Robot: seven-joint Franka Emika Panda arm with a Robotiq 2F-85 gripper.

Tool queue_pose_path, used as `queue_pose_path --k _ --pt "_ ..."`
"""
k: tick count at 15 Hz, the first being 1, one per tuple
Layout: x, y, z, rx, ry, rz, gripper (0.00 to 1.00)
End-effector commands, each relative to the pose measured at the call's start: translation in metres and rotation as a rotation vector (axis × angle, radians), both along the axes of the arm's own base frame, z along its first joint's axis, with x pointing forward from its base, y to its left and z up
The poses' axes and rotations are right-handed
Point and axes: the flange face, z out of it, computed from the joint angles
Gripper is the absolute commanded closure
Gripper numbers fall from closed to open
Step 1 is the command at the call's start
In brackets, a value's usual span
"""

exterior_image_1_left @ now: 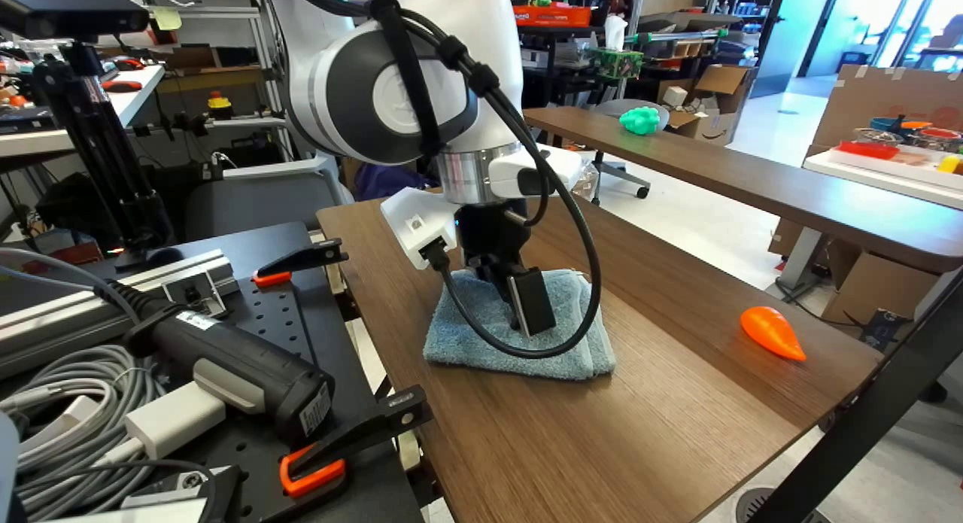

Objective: Wipe the table with the towel

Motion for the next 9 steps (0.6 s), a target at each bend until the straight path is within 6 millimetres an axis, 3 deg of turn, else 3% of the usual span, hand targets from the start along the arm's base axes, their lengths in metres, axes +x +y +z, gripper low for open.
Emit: queue_pose_path --k 1,5,7,9 --pt "0.001 0.000 0.001 0.001 -0.001 0.001 0.00" --pt "0.002 0.000 0.002 0.002 -0.004 0.001 0.00" --pt "-0.008 0.009 0.007 0.003 -0.005 0.033 0.00" --pt "-0.021 0.014 0.025 0.015 -0.037 0.069 0.00"
